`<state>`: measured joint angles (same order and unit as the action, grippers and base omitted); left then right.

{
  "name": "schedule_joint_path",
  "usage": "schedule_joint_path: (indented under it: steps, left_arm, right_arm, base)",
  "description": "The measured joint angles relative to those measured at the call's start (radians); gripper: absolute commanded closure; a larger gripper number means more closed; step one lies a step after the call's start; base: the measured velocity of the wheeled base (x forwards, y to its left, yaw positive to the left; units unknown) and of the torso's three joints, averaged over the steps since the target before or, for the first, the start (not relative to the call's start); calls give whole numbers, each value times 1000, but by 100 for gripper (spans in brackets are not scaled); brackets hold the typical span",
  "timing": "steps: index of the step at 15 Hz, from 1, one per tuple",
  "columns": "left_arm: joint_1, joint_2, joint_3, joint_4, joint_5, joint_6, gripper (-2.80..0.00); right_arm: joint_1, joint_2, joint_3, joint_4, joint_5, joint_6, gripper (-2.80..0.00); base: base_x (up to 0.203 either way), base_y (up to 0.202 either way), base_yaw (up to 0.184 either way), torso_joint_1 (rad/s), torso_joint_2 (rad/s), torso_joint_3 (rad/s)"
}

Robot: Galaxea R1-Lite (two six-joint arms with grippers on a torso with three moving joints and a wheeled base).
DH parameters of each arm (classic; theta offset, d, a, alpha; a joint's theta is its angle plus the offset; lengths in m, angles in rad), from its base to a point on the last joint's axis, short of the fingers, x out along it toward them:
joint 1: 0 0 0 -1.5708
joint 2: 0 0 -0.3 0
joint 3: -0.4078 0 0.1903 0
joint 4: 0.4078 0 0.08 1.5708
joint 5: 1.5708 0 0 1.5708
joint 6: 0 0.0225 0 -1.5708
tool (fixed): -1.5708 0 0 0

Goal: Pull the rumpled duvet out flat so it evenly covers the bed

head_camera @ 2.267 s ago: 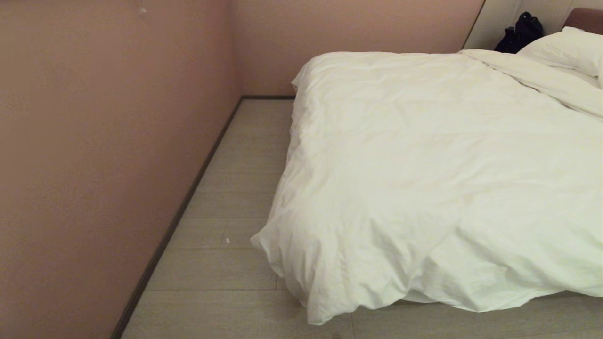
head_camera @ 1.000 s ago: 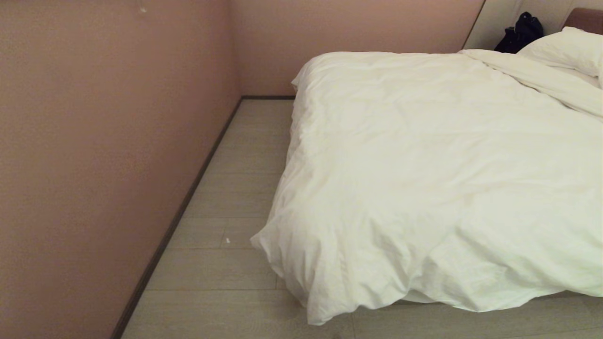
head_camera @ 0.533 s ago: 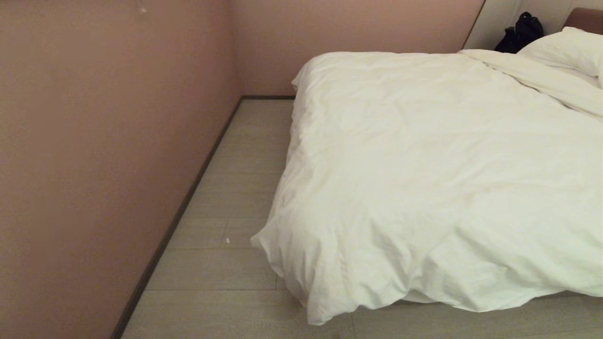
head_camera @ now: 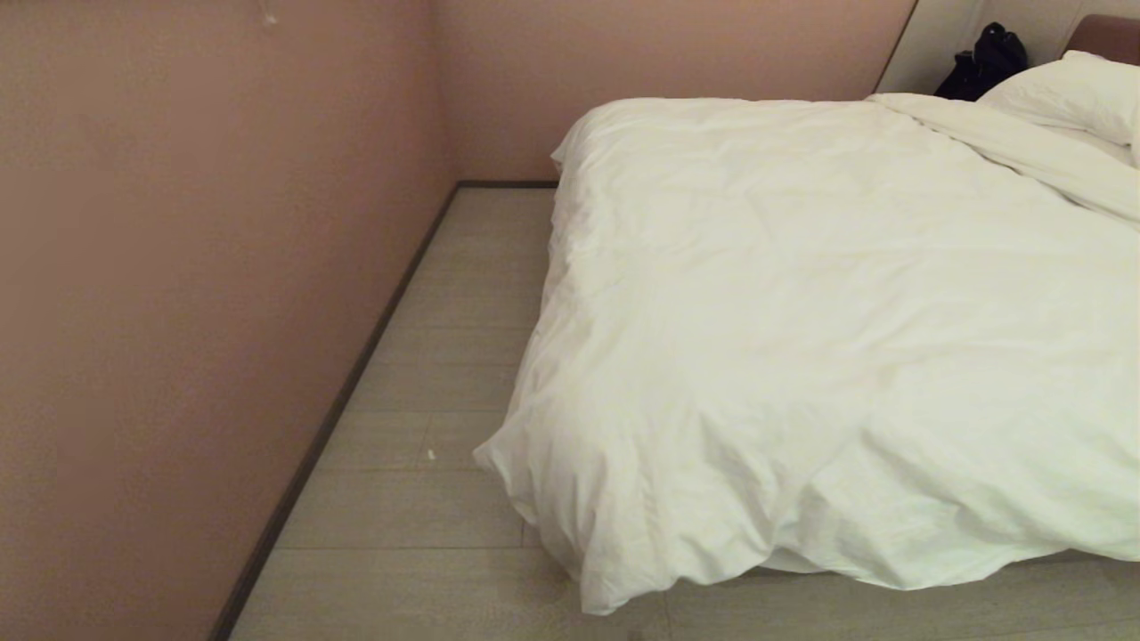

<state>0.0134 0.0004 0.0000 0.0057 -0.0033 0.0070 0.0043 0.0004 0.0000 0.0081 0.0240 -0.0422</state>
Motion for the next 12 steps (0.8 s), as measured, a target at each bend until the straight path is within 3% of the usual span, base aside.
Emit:
schedule_joint_path:
  steps: [12]
  left_arm:
    - [0, 0, 0, 0, 1, 0, 0]
  right_arm:
    - [1, 0, 0, 0, 0, 1, 0]
  base:
    - [0, 0, 0, 0, 0, 0]
